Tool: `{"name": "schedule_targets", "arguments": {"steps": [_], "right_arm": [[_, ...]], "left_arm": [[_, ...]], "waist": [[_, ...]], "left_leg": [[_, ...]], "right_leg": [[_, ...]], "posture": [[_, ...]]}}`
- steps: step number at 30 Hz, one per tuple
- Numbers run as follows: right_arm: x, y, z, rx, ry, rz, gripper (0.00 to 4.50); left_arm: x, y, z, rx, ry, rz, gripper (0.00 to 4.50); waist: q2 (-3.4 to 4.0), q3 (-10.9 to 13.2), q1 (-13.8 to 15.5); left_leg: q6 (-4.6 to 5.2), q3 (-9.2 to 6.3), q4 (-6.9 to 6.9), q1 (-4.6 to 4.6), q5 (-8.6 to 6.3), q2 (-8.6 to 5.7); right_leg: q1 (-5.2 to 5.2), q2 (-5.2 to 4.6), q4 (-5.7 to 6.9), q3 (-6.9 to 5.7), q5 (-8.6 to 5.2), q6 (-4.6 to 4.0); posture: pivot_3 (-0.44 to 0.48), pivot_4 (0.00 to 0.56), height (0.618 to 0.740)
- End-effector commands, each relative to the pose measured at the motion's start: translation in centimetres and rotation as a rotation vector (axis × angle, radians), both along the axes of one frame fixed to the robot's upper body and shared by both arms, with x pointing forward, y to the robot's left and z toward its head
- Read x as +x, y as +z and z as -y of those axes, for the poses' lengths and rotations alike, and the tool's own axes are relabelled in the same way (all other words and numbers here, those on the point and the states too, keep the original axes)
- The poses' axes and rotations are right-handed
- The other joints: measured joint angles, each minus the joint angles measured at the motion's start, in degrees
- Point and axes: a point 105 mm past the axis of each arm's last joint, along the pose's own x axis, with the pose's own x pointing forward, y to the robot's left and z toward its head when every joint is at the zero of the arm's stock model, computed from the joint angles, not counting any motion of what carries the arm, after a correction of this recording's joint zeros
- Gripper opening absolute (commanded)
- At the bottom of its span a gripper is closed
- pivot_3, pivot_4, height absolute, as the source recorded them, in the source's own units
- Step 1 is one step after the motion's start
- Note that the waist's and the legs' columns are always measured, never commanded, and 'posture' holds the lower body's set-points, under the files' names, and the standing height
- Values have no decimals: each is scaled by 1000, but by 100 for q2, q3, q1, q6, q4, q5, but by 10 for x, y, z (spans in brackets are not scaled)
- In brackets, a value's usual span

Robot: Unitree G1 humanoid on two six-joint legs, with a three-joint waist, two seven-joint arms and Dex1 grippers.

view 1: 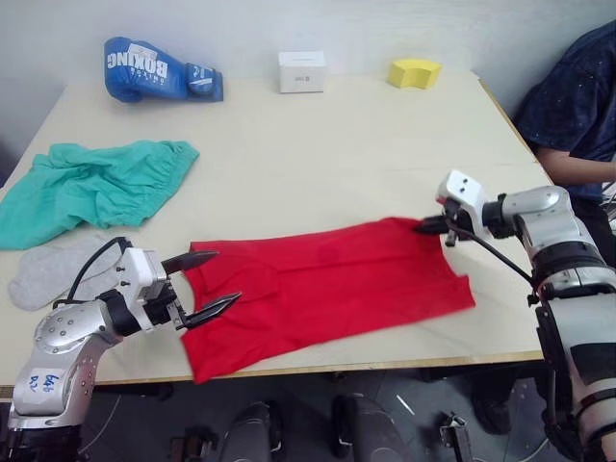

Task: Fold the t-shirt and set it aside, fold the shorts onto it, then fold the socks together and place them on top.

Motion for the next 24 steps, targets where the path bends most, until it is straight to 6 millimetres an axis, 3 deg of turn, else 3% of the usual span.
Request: {"name": "schedule_targets", "arguments": {"steps": [1,5,8,11,16,19,22,24], "right_arm": [[18,17,3,4,-131,155,20],[21,24,5,79,-174,219,20],[18,22,11,125,-183,215,755],[14,22,21,152,-200,230,1808],[9,49,49,309,-290,316,3584],[-6,52,69,372,-305,333,4478],[-24,54,80,442,-320,365,4478],[-39,55,83,493,-344,373,4478]], "left_arm": [[2,0,-2,-32,66,35,4500],[0,-9,1,-51,93,26,4500],[-1,-11,1,-60,105,21,4500],[1,-13,-1,-61,110,18,4500],[16,-5,-13,-60,136,42,4500],[30,4,-21,-87,149,48,4500],[40,5,-15,-67,94,40,4500],[48,6,-12,-57,65,41,4500]], "waist": [[0,0,7],[2,2,34],[1,2,41],[1,2,38],[5,5,35],[4,5,44],[23,10,33],[28,14,8]], "left_leg": [[0,0,0,-2,2,1],[9,2,2,-4,6,-2],[12,1,5,-6,7,-3],[13,1,5,-2,9,-2],[16,0,5,-1,17,-2],[13,-3,4,2,20,0],[18,-28,-14,-3,21,-18],[67,-225,-116,-2,100,-124]], "right_leg": [[-1,0,0,0,0,0],[-1,0,3,2,0,0],[-1,0,4,0,1,1],[2,0,9,1,1,2],[1,0,17,-1,1,2],[2,1,20,-3,1,2],[34,-4,9,-29,2,4],[143,-94,-48,-250,5,27]], "posture": [[0,150,740],[0,150,740],[0,150,740],[0,150,740],[0,150,740],[0,150,740],[0,150,740],[0,150,740]]}}
